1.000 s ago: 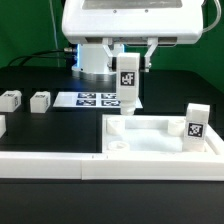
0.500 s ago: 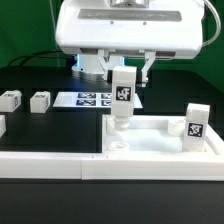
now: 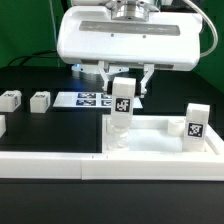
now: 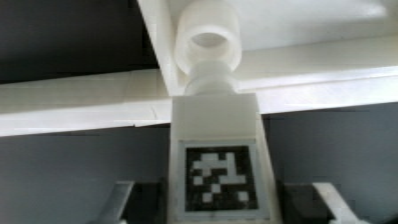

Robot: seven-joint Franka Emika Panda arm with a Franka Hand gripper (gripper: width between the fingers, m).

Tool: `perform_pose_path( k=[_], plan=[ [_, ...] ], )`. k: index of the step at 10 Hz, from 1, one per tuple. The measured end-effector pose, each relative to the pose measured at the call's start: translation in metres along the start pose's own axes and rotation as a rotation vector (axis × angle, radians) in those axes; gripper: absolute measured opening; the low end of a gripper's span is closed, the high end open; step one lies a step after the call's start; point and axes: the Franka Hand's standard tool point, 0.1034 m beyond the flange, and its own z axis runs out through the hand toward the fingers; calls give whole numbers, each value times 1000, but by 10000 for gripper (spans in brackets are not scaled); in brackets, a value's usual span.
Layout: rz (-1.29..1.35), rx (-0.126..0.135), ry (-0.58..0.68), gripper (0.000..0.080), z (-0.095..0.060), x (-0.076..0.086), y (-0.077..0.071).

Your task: Assemble square table

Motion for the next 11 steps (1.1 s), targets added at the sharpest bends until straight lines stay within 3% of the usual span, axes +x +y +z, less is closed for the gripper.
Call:
perform_pose_path(
  k=[7, 11],
  plan=[
    [-23, -11, -6, 291, 18, -20, -1],
    [-38, -14, 93, 291, 23, -15, -2]
  ],
)
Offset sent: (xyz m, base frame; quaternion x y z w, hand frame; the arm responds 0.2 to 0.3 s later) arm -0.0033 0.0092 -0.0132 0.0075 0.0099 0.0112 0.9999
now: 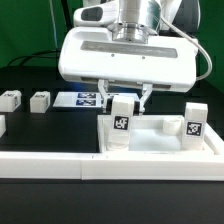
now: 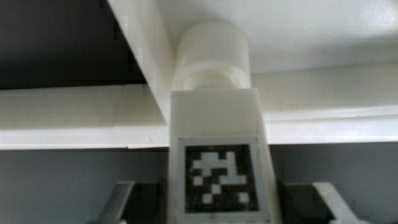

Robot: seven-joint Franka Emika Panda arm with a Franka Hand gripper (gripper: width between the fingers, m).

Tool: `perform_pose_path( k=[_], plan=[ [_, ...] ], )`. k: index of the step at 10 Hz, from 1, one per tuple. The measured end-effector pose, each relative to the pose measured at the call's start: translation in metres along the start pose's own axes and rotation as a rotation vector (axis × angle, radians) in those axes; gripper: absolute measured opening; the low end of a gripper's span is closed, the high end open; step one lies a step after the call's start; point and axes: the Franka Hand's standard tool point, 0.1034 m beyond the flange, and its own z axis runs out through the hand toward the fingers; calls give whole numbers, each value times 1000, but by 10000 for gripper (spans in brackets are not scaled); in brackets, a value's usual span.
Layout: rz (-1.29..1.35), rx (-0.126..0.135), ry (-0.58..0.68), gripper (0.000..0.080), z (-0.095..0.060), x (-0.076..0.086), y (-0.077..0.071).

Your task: Assemble square table

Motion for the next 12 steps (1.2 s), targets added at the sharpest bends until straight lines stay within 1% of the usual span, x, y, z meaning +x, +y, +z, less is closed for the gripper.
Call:
perform_pose_path(
  k=[3, 4, 5, 6, 7, 8, 12],
  plan=[
    [-9, -3, -11, 291, 1, -1, 1],
    [-12, -3, -11, 448, 1, -1, 1],
    [-13, -3, -11, 574, 1, -1, 1],
    [-16, -3, -12, 574, 1, -1, 1],
    [-20, -3, -12, 634, 1, -2, 1],
    [-22, -3, -12, 645, 1, -2, 1],
    [-31, -3, -12, 649, 1, -2, 1]
  ],
)
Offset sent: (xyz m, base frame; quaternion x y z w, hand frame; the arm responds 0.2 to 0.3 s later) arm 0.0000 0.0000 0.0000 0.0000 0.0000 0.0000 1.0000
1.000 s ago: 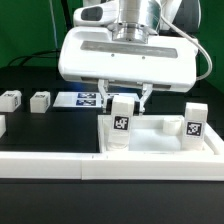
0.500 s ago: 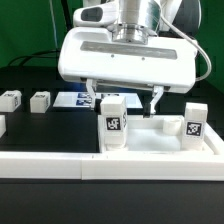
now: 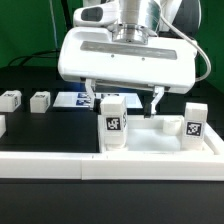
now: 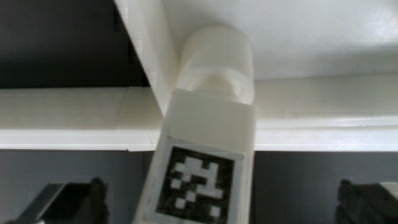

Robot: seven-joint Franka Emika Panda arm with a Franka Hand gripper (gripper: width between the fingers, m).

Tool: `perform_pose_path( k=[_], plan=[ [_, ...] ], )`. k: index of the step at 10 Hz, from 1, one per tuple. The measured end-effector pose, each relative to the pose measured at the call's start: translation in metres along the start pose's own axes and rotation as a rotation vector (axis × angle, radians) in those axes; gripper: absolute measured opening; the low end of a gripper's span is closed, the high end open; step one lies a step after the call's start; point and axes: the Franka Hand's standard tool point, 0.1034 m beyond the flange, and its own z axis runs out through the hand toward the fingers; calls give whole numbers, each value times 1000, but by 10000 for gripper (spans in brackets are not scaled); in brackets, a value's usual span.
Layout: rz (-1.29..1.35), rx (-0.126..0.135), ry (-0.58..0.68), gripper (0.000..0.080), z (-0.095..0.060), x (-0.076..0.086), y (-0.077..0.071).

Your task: Assemble square table

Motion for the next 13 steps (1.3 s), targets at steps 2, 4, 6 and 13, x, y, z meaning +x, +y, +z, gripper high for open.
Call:
perform_pose_path(
  k=[2, 4, 6, 13],
  plan=[
    [-6, -1, -2, 649, 0, 1, 1],
    [2, 16, -121, 649, -14, 26, 31],
    [21, 39, -183, 649, -17, 44, 46],
    [93, 101, -561, 649, -8, 42, 7]
  ],
)
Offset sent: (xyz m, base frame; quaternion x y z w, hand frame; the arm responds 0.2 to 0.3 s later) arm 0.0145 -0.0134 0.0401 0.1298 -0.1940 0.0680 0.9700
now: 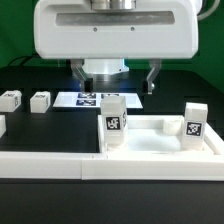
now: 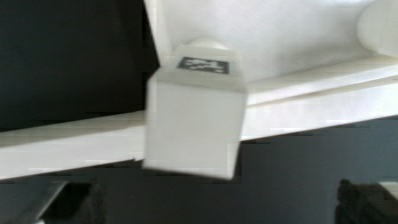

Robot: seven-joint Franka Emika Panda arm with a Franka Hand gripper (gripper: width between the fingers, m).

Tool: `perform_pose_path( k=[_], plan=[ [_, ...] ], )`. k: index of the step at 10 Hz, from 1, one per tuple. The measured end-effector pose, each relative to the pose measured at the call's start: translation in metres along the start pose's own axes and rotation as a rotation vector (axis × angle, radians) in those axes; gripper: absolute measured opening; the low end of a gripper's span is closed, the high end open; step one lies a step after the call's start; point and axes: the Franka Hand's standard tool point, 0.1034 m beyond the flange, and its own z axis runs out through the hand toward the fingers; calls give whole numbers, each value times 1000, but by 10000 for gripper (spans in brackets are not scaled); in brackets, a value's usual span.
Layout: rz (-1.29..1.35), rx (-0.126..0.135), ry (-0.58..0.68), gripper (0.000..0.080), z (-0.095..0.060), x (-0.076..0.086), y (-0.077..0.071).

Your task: Assemble square table

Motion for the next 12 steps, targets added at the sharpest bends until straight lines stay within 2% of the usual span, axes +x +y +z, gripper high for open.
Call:
perform_pose_path(
  k=[3, 7, 9, 12],
  plan=[
    [-7, -8, 8, 649, 19, -10, -5],
    [14, -9, 7, 634, 20, -11, -6],
    [56, -9, 8, 297, 20, -11, -6],
    [337, -8, 15, 296, 21, -12, -4]
  ],
)
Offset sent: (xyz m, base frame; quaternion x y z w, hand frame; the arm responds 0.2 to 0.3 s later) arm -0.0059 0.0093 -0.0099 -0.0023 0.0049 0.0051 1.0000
